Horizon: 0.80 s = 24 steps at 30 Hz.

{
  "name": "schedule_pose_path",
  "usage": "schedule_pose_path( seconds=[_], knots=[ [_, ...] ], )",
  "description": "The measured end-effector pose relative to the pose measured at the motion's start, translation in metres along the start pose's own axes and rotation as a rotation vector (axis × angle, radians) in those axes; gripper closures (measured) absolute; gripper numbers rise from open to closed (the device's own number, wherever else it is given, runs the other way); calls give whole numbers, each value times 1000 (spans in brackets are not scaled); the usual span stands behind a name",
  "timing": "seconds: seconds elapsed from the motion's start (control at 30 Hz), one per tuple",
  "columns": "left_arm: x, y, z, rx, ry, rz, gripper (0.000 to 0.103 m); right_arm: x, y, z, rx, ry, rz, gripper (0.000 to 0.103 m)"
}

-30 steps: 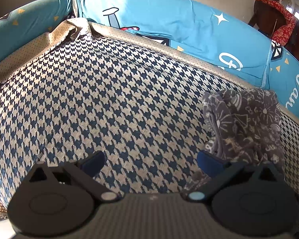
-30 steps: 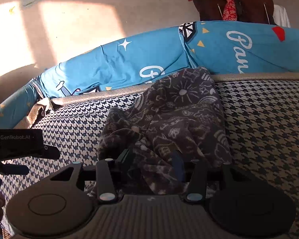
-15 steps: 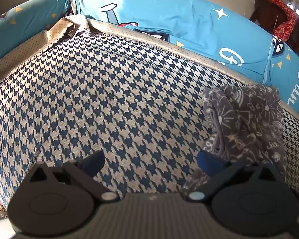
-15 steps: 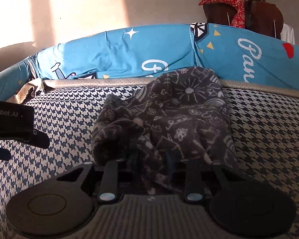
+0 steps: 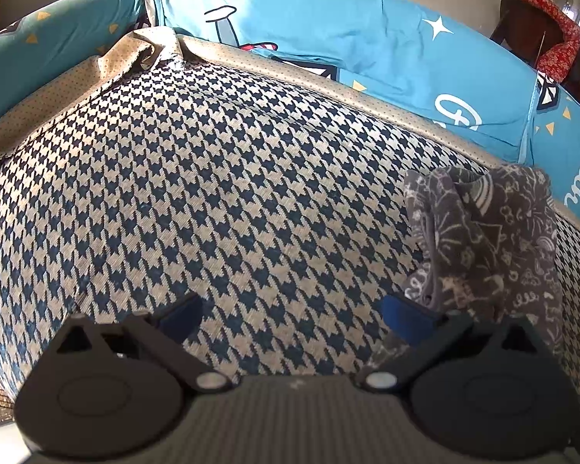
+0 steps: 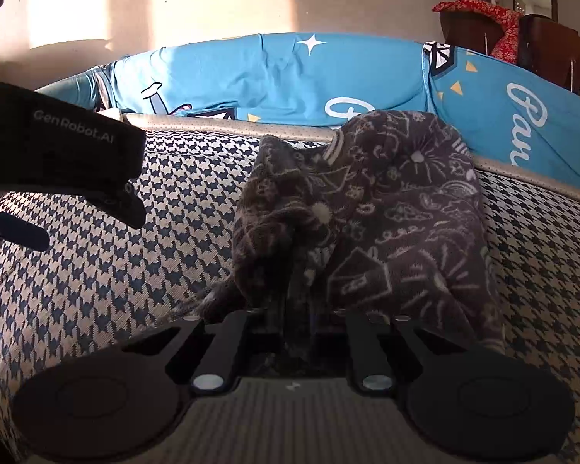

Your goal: Fold clothes

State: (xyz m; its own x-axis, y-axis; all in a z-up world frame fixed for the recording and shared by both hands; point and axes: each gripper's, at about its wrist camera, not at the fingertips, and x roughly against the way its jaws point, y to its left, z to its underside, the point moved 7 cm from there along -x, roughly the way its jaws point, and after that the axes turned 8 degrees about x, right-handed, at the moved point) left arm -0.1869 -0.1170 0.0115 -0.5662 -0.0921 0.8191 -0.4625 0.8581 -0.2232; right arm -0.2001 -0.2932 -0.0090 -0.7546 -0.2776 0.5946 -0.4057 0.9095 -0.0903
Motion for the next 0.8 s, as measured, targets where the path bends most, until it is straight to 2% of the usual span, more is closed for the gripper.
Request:
schedule_pose_path(
  seconds=[0.07,0.13,0.33,0.57,0.8],
  knots=[
    [0,1,0,5,0,-2,0,6,-5,-5,-43,-18,1,85],
    [0,2,-1,9,-1,-1,0,14,-9,-11,-68,-41,10,77],
    [1,-3,1,-3,-1,3,0,34,-14,-29,-129,-119,-1,77],
    [1,0,0,2,-2,-4,0,20,-9,-38,-130,-134,3,77],
    [0,-1,0,0,-1,-3,0,-12,1,-30,-150,-55,-75,77]
  ],
)
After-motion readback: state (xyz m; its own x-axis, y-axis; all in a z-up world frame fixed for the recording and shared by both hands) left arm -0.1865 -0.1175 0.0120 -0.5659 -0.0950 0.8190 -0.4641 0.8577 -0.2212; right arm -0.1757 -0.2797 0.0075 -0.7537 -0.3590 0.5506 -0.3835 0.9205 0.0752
